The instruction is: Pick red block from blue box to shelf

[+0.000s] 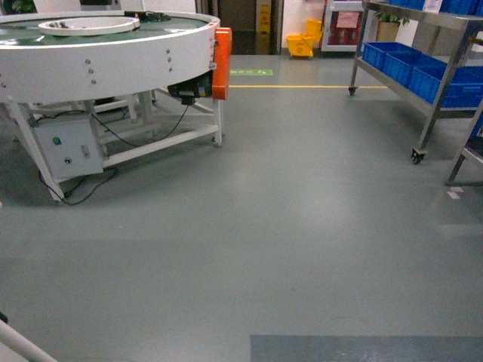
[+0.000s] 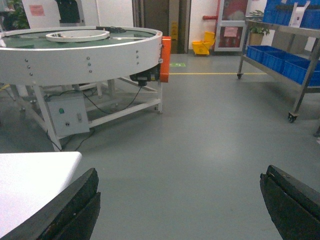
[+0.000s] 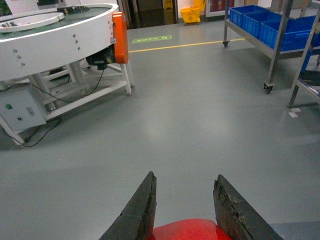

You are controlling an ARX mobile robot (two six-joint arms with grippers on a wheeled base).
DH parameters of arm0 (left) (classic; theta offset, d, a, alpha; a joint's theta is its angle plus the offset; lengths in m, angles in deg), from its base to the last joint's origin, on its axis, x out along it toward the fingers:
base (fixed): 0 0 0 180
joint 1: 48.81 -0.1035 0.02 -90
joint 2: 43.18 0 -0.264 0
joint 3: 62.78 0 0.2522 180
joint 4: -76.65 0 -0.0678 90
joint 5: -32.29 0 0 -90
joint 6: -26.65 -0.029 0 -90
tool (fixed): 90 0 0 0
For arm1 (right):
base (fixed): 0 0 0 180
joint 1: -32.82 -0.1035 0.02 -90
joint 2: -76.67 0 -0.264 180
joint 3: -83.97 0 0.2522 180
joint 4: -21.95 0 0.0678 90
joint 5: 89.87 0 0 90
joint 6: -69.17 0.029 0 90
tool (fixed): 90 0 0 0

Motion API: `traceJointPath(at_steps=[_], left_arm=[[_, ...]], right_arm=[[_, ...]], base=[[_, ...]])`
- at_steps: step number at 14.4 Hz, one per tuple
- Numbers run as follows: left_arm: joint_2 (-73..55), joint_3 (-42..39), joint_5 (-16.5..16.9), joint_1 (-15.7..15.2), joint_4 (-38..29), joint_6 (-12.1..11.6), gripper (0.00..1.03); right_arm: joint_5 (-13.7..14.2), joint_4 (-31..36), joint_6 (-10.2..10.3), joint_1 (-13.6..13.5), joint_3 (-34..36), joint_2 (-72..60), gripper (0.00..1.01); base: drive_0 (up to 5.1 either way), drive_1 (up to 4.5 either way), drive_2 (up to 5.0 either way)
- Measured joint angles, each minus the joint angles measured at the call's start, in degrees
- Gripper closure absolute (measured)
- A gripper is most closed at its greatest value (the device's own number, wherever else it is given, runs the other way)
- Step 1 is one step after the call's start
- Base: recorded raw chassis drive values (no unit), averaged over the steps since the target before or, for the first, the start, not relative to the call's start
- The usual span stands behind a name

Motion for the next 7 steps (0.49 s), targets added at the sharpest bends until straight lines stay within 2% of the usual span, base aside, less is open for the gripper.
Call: traceJointPath(at_steps=[7], left_arm=[[0.0,0.0,0.0,0.0,0.0,0.0,0.05]], right_arm=[[0.0,0.1,0.0,0.0,-0.1,0.0,0.73]], base=[[0.0,4.2,-4.3]])
